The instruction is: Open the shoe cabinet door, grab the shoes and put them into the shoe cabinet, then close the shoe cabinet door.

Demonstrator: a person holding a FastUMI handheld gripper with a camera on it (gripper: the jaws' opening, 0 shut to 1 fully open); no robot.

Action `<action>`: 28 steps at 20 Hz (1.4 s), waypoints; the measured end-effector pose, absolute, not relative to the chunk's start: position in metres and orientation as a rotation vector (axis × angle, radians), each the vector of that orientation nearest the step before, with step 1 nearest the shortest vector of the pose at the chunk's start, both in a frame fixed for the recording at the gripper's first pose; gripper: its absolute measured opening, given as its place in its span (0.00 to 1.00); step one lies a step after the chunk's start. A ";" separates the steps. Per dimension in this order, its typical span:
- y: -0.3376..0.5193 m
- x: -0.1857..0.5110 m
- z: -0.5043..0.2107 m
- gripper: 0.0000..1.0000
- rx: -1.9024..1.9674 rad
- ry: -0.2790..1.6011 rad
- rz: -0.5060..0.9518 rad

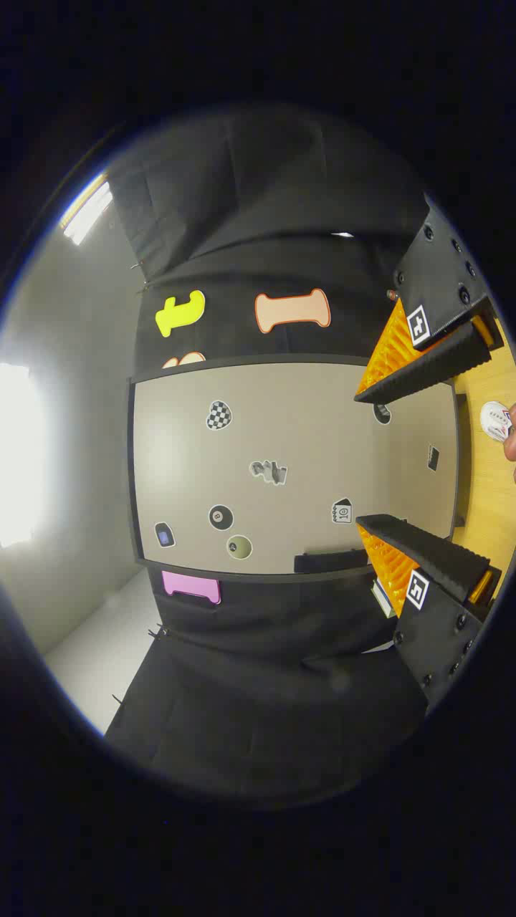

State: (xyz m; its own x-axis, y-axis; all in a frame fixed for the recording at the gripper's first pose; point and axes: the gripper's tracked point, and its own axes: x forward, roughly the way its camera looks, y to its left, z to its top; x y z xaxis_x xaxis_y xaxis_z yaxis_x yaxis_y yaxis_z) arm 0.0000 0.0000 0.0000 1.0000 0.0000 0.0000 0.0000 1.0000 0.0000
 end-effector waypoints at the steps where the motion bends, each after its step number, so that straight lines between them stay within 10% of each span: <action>1: 0.000 0.000 0.000 0.97 -0.006 0.002 0.000; 28: 0.023 0.011 -0.001 0.97 0.001 0.011 0.029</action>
State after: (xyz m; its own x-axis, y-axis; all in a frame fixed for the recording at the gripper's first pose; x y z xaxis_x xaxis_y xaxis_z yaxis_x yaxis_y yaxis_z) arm 0.0115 0.0233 -0.0010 0.9995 0.0287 -0.0111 -0.0287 0.9996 0.0008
